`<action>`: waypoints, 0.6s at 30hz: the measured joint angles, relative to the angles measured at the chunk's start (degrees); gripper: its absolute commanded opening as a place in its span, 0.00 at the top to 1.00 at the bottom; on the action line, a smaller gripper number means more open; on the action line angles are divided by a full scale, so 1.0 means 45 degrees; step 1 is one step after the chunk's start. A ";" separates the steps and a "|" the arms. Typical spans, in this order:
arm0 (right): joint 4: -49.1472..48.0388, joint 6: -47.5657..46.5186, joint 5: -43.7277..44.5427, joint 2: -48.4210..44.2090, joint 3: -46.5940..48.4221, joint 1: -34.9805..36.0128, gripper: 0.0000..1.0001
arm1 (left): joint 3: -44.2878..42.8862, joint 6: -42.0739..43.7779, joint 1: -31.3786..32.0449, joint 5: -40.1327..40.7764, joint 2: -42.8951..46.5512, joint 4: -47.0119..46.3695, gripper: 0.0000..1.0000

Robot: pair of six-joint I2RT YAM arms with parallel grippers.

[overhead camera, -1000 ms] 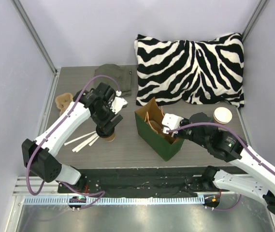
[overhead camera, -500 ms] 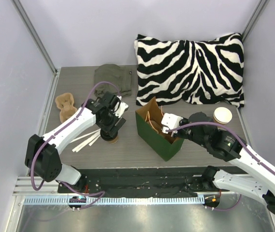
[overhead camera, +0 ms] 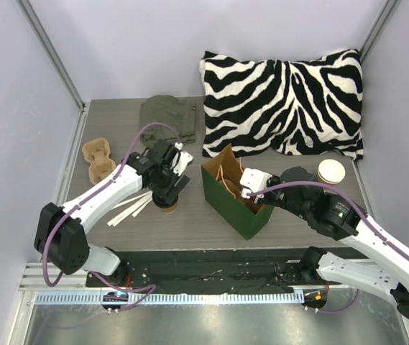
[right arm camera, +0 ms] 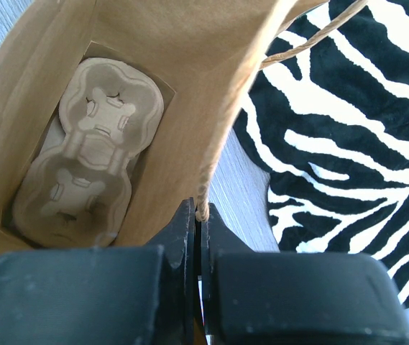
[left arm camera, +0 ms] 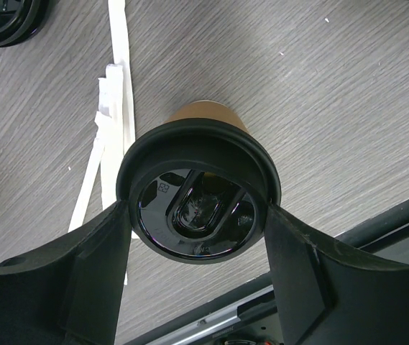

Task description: Pack the takeout coffee

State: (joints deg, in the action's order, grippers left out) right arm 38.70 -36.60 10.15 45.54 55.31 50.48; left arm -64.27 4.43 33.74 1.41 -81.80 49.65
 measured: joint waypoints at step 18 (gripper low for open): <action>0.0010 -0.0005 0.0000 -0.0005 0.0000 -0.0039 0.99 | 0.1724 -0.0525 0.0000 -0.0160 0.1506 -0.1957 0.32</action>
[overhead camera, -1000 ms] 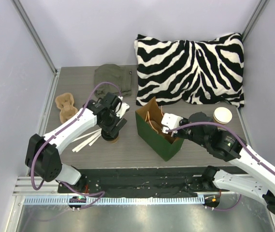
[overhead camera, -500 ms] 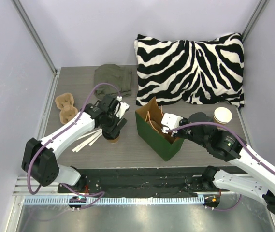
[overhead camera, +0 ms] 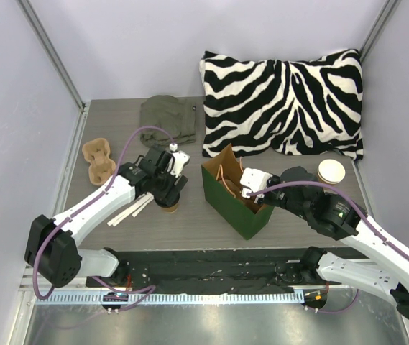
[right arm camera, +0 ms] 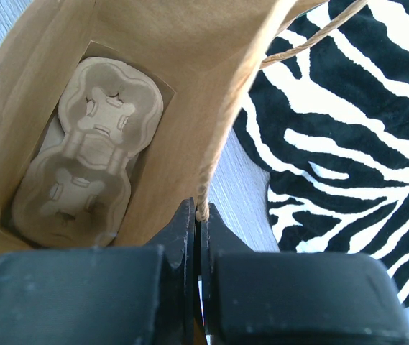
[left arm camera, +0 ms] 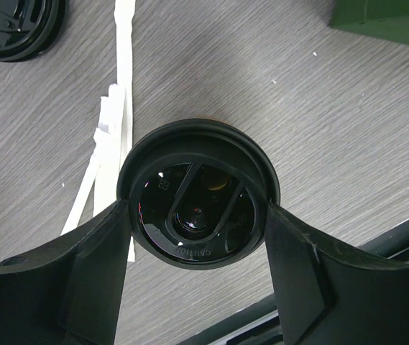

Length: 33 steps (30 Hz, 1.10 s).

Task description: Pack the takeout coffee

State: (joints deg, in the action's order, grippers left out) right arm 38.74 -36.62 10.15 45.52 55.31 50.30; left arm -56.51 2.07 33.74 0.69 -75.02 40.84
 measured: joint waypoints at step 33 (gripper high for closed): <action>0.0049 -0.0170 -0.0053 -0.0063 0.0000 -0.0044 0.99 | 0.0107 -0.0039 0.0000 0.0146 -0.0228 -0.0933 0.33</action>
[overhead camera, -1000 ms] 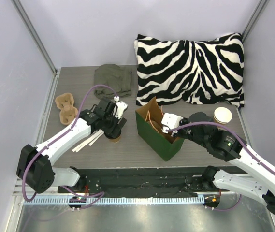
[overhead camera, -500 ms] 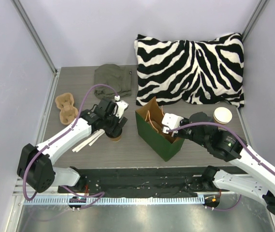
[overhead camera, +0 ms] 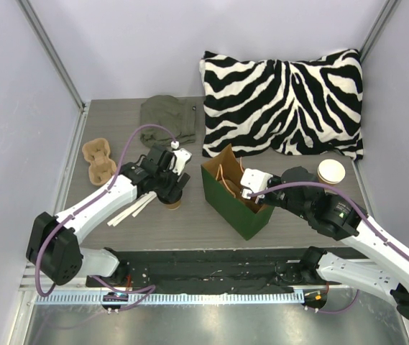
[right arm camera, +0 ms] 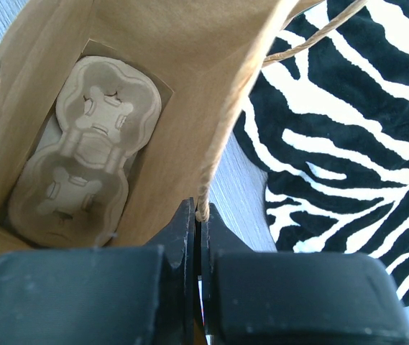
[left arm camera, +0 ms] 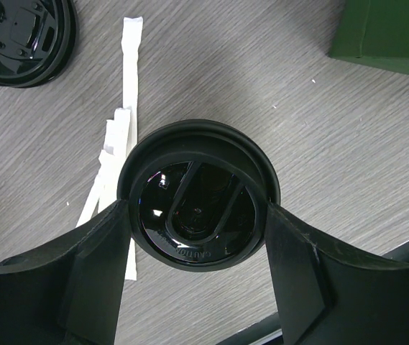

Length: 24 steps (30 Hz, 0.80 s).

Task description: Pack the takeout coffee

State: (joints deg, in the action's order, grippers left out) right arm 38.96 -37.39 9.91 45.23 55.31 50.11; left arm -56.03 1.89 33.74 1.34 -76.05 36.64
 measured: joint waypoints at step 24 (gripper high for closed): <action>-0.0005 -0.0019 0.0000 0.0000 0.0000 0.0000 0.99 | -0.0199 0.0350 0.0000 -0.0175 -0.0199 0.0034 0.78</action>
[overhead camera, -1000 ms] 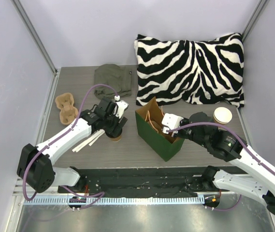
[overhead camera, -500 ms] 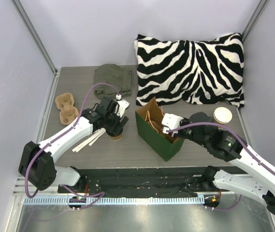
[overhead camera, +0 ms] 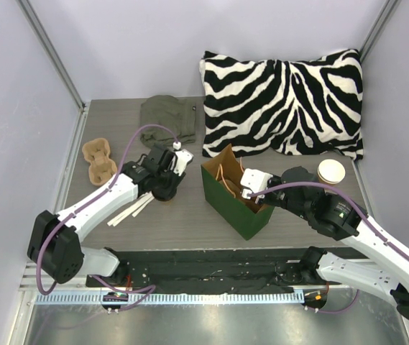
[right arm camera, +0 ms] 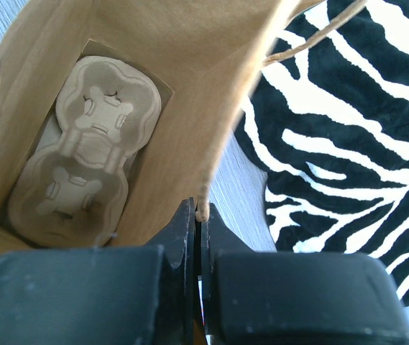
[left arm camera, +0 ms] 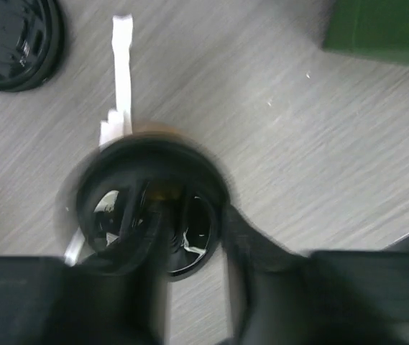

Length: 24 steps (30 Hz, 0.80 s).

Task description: Pack the takeout coffee

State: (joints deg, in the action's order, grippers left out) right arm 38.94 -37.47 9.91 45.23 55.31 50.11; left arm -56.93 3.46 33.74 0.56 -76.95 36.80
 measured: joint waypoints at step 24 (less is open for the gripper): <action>-0.0063 0.0155 -0.0520 0.0204 0.0087 -0.0019 0.99 | -0.1758 0.0350 0.0000 -0.0865 0.1481 0.3322 0.75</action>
State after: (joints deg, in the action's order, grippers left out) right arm 38.65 -36.77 7.57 46.15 55.70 50.02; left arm -64.84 5.04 33.74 -3.33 -70.28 51.75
